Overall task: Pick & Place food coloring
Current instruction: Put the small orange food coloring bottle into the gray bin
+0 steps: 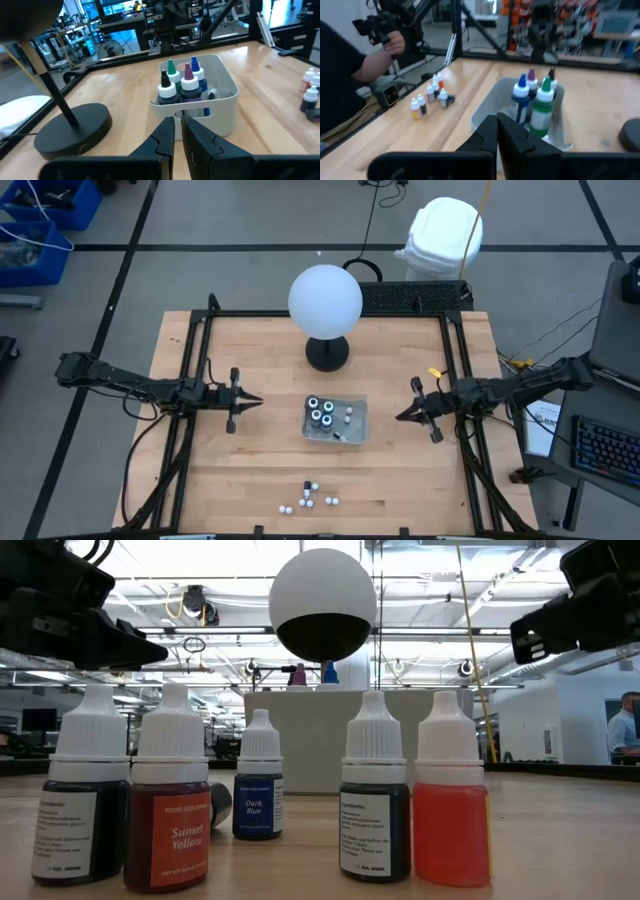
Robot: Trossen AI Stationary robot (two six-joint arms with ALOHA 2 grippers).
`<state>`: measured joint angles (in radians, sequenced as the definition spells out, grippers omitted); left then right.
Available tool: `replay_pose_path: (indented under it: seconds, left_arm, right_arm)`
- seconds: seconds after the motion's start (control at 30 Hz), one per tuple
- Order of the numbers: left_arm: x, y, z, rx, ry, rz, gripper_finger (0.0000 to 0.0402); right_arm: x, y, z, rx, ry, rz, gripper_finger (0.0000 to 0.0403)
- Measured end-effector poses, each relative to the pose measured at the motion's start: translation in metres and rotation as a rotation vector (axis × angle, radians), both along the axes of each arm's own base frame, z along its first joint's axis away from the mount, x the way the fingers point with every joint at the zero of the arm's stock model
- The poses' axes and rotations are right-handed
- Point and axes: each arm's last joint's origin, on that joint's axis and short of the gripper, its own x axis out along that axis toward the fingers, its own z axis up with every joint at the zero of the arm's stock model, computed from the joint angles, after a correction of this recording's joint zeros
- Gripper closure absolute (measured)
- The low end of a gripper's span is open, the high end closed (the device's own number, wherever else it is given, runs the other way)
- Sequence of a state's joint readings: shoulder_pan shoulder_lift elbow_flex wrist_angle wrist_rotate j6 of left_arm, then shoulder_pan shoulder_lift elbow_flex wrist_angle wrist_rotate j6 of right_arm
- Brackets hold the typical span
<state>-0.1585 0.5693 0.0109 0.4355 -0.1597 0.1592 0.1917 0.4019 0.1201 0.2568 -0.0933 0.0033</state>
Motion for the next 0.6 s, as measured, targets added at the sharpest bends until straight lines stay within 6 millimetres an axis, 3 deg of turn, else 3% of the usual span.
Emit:
replay_pose_path:
  seconds: [0.2, 0.3, 0.43, 0.6]
  left_arm:
    - [0.0, 0.002, 0.0, -0.067, -0.004, 0.077, 0.036]
    - [0.002, 0.001, 0.004, -0.076, 0.024, 0.076, 0.036]
    - [0.012, -0.011, 0.04, -0.085, 0.096, 0.047, 0.036]
    - [0.03, -0.042, 0.089, -0.057, 0.346, 0.039, 0.0388]
  right_arm:
    - [0.0, -0.003, 0.007, 0.0, -0.177, -0.098, 0.0403]
    - [0.0, -0.003, 0.006, -0.029, -0.175, -0.096, 0.0403]
    - [0.0, -0.003, 0.006, -0.039, -0.177, -0.096, 0.0403]
    - [0.0, -0.003, 0.006, -0.048, -0.179, -0.095, 0.0403]
